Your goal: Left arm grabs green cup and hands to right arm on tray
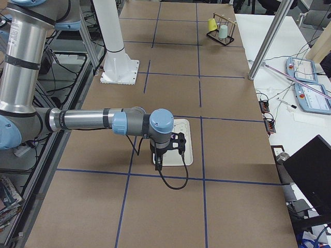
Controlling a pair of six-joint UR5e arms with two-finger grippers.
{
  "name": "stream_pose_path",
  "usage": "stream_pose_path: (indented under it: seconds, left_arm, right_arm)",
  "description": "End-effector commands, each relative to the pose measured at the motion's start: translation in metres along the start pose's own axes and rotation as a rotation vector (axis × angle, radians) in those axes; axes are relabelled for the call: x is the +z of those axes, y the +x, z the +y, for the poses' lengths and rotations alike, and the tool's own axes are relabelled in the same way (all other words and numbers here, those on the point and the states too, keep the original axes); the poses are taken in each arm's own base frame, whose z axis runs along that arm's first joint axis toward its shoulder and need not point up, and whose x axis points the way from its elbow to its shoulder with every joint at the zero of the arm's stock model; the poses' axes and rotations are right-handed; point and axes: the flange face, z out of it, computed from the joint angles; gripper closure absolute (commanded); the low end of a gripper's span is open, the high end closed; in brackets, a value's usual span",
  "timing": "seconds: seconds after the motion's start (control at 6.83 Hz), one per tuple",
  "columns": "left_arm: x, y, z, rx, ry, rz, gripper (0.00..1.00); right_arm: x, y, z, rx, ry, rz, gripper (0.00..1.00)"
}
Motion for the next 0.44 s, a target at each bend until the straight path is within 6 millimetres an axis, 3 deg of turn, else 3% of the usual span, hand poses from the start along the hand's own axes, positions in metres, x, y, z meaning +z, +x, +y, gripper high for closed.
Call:
stream_pose_path:
  seconds: [0.0, 0.29]
  left_arm:
    - [-0.0026, 0.0030, 0.0055, 0.010, 0.003, 0.001, 0.00]
    - [-0.0038, 0.0039, 0.0055, 0.010, 0.010, -0.001, 0.00]
  right_arm:
    - [0.0000, 0.0002, -0.0001, -0.001, 0.001, 0.003, 0.00]
    - [-0.0009, -0.0007, -0.0009, -0.002, 0.003, 0.003, 0.00]
